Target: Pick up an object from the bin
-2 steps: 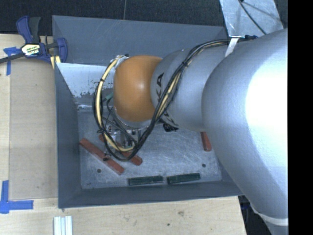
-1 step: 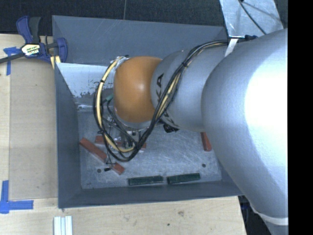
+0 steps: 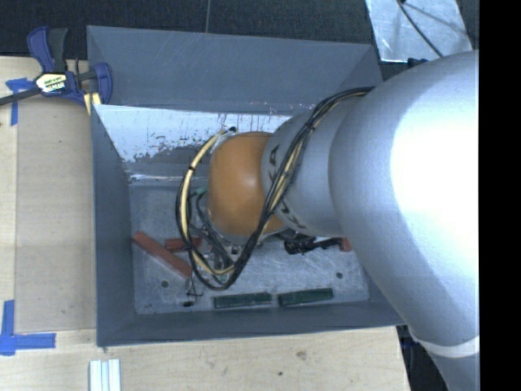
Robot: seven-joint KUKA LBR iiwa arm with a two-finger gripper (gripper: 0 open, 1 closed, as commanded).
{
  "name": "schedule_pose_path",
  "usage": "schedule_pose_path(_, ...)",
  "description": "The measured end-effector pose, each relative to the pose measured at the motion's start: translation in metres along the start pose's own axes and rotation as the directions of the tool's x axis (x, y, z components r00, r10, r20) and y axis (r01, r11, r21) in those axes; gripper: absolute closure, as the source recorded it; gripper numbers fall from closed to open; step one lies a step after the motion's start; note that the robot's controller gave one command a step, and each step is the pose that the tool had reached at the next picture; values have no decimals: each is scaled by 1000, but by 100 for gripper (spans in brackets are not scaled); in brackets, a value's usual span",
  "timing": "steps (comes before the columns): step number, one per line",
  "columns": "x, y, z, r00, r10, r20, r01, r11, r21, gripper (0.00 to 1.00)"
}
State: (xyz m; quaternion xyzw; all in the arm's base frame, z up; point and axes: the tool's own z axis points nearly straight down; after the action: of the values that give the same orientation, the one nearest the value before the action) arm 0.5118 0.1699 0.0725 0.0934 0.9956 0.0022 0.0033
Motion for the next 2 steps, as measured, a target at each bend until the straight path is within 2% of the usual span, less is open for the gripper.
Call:
schedule_pose_path(1, 2, 1, -3, 1000, 0, -11, 0, 1000, 1, 100)
schedule_pose_path(2, -28, -16, -181, 999, 32, 5, -32, 999, 0, 100)
